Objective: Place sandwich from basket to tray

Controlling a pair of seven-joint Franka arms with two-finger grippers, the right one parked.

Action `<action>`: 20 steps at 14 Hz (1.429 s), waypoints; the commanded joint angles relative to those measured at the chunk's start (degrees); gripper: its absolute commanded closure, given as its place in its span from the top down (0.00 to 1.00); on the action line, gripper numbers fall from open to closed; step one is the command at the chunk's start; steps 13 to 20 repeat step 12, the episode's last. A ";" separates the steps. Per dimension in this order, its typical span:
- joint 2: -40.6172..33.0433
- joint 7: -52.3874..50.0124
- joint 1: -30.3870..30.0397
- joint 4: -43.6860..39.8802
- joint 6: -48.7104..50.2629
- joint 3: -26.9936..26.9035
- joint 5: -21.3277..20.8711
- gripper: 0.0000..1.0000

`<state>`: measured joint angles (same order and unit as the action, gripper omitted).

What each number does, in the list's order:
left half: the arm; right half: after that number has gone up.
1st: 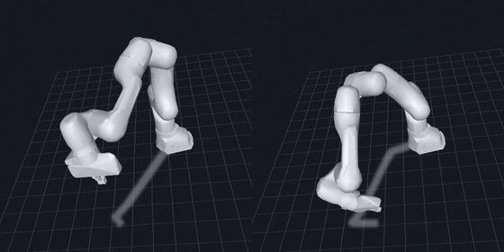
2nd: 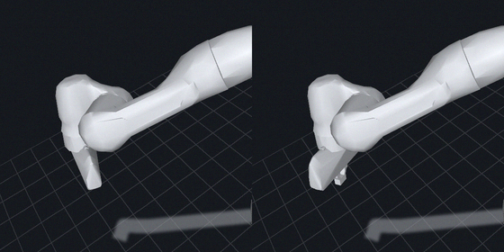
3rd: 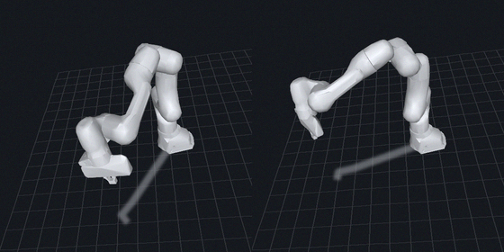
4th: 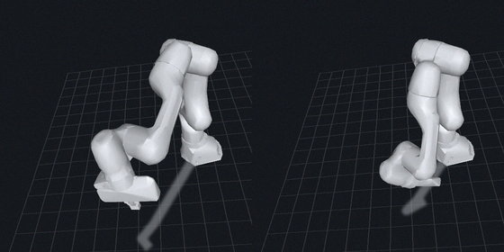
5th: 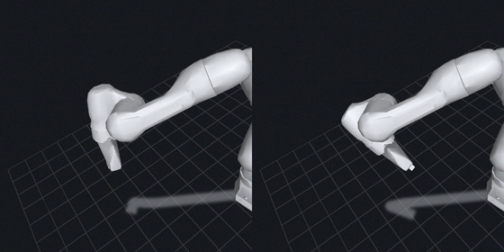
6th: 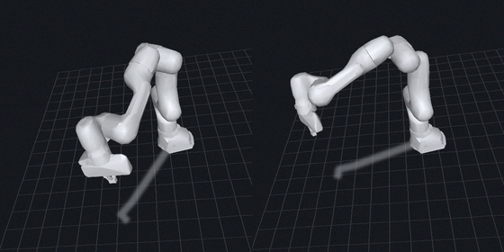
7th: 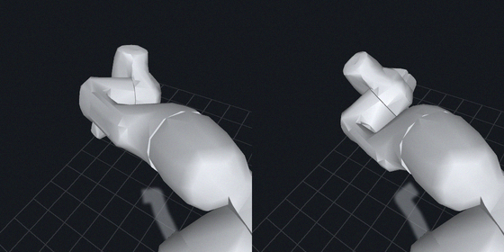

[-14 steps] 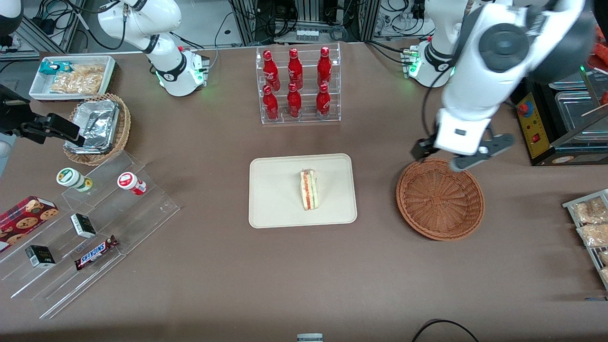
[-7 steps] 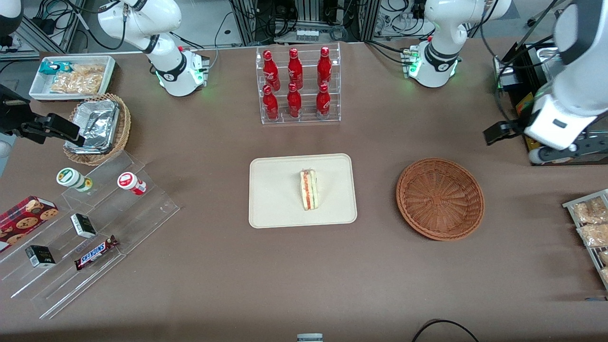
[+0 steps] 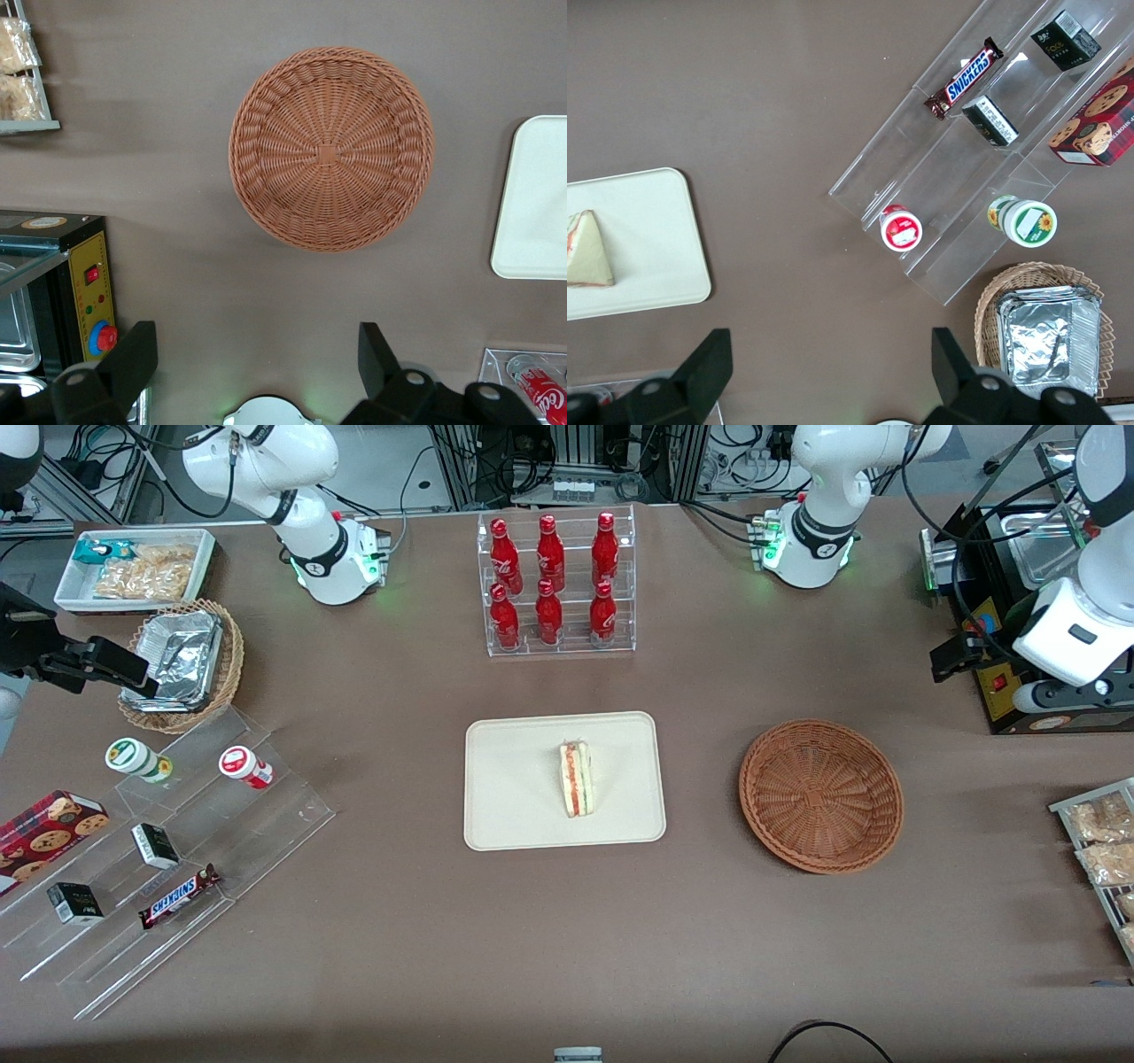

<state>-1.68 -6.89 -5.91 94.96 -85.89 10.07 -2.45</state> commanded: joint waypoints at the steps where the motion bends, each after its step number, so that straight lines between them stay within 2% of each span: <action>1: -2.27 3.36 -0.06 -0.39 0.29 -0.14 0.60 1.00; 5: -4.47 3.99 -0.06 0.23 0.20 -0.49 1.13 1.00; 7: -4.29 5.29 -0.06 0.14 -1.46 -0.58 4.11 1.00; 20: -2.71 6.98 0.11 -1.44 -1.56 -1.02 4.03 1.00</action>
